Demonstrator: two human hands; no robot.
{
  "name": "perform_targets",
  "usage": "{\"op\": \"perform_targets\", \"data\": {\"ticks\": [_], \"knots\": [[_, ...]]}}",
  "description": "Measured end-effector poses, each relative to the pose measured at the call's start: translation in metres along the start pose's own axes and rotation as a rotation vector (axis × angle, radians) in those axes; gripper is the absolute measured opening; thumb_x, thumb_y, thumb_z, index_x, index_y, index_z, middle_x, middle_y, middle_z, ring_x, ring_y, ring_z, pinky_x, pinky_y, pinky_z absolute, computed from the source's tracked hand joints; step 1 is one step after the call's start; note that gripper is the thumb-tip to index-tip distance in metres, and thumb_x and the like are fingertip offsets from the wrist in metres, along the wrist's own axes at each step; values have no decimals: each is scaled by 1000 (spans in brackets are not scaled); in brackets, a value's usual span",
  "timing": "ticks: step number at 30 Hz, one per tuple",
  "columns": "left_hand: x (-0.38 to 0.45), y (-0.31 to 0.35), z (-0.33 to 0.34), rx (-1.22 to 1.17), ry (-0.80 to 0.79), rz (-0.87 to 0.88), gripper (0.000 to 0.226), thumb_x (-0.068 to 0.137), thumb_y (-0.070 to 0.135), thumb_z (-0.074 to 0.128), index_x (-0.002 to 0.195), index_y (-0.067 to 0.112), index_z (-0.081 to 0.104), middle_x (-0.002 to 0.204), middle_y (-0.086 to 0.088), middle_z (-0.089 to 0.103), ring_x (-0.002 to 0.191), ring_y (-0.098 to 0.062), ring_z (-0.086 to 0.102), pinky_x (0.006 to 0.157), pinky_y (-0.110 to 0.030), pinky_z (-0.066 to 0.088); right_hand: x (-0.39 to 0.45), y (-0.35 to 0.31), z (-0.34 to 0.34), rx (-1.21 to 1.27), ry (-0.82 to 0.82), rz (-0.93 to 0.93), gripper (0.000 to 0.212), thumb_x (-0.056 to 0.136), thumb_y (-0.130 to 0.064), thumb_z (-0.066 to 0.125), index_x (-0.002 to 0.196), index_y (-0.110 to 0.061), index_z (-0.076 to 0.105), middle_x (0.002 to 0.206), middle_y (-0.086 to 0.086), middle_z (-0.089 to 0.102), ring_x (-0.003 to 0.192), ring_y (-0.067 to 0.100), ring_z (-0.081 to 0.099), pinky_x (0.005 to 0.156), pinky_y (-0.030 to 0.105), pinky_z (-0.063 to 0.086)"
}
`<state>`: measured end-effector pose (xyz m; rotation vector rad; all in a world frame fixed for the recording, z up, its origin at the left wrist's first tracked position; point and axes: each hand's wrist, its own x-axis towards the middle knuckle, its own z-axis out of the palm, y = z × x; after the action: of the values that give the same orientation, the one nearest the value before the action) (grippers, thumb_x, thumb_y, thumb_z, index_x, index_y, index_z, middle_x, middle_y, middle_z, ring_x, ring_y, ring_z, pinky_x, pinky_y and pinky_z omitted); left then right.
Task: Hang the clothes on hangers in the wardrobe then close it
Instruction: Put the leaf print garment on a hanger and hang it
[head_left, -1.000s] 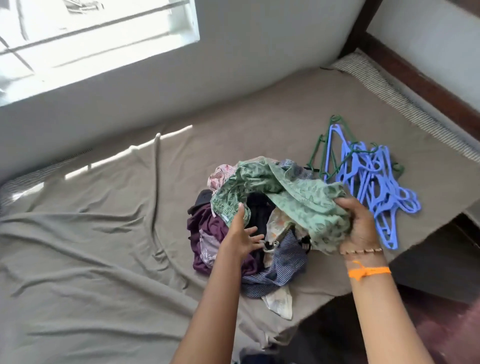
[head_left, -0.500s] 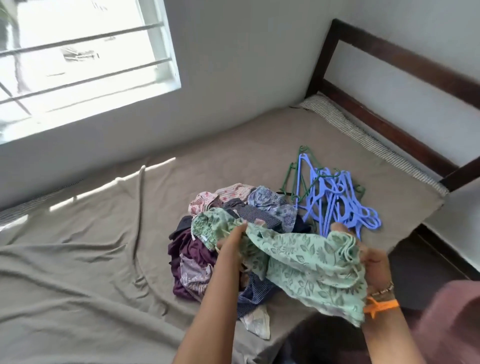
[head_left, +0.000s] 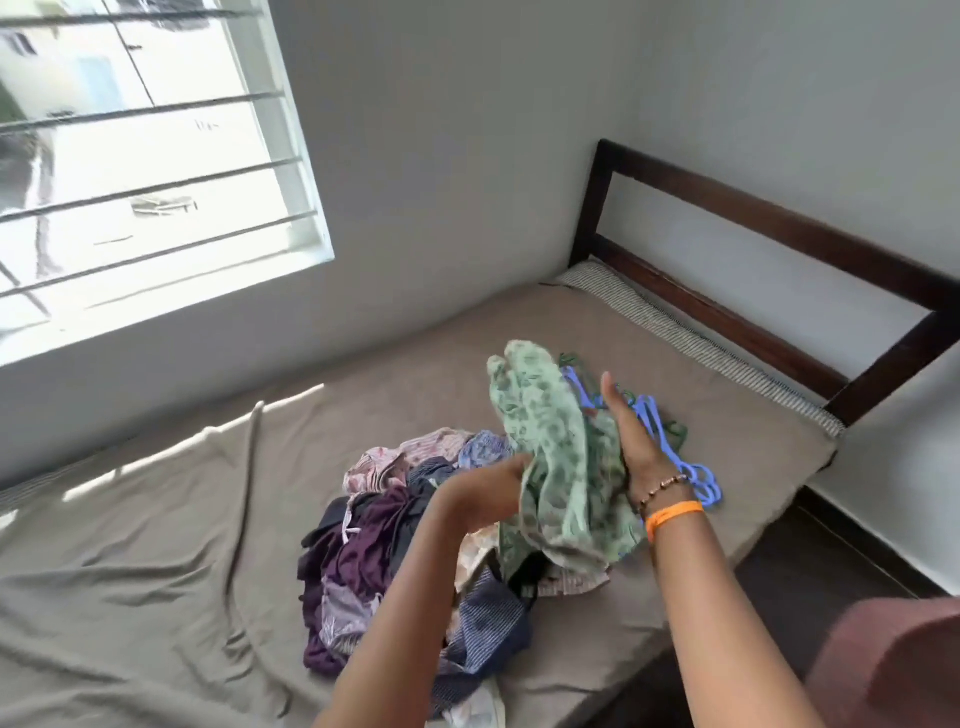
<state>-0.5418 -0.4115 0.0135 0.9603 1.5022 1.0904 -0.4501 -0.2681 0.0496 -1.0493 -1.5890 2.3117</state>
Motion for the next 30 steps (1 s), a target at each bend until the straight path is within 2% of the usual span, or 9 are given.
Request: {"op": "perform_targets", "data": {"ticks": [2, 4, 7, 10, 13, 16, 21, 26, 30], "knots": [[2, 8, 5, 406, -112, -147, 25, 84, -12, 42, 97, -6, 62, 94, -11, 62, 86, -17, 52, 76, -30, 46, -6, -8, -2, -150, -51, 9, 17, 90, -25, 63, 86, -9, 67, 74, -1, 70, 73, 15, 62, 59, 10, 50], [5, 9, 8, 483, -137, -242, 26, 81, -15, 39, 79, 2, 58, 80, -11, 55, 76, -19, 45, 72, -35, 40, -8, -5, -2, -236, 52, -56, 10, 89, -2, 57, 80, -1, 59, 56, -1, 61, 58, 12, 56, 41, 10, 41], [6, 13, -2, 114, 125, -329, 32, 89, -13, 38, 78, 12, 52, 75, -1, 52, 68, -11, 48, 64, -20, 42, -7, -3, -7, -137, 128, -118, 11, 89, 6, 47, 87, 2, 58, 53, 3, 62, 45, 11, 61, 40, 15, 45], [6, 34, -15, -165, 513, -121, 23, 100, 10, 36, 93, 5, 58, 83, -5, 59, 71, -12, 53, 62, -16, 44, -15, -14, -5, -153, 51, -273, 21, 85, 12, 48, 87, -4, 63, 56, -9, 68, 52, 2, 63, 49, 15, 49], [9, 63, -17, -338, 363, 92, 31, 100, 25, 35, 103, 6, 59, 94, -8, 63, 84, -20, 57, 80, -31, 46, -33, -39, 5, -155, 8, -444, 21, 72, 5, 55, 76, -13, 66, 59, -18, 67, 57, -7, 59, 55, 12, 46], [19, 86, -11, -275, 266, 100, 31, 75, 21, 49, 97, 1, 53, 96, -16, 55, 89, -26, 50, 82, -40, 41, -45, -59, 3, 115, -72, -527, 20, 60, -19, 65, 79, -14, 70, 74, -3, 70, 70, 13, 65, 69, 29, 50], [31, 113, -9, 118, 637, 66, 26, 68, 18, 49, 91, 6, 50, 88, -9, 61, 78, -21, 57, 80, -47, 55, -50, -73, -1, 405, 11, -382, 57, 84, -32, 60, 129, 2, 52, 122, 28, 59, 108, 41, 60, 93, 55, 48], [22, 130, 14, -45, 292, 150, 87, 57, 58, 65, 131, 21, 37, 132, -4, 50, 116, -19, 52, 99, -43, 44, -54, -74, -4, 389, -87, -379, 34, 76, -21, 64, 104, -2, 67, 98, 20, 70, 79, 29, 69, 79, 41, 55], [28, 132, 30, 16, 105, 339, 79, 74, 27, 78, 139, 14, 37, 128, 1, 59, 116, -10, 58, 99, -27, 46, -60, -78, -3, 330, -8, -502, 26, 72, -17, 68, 96, -7, 70, 94, 16, 72, 83, 28, 69, 75, 38, 58]]}}
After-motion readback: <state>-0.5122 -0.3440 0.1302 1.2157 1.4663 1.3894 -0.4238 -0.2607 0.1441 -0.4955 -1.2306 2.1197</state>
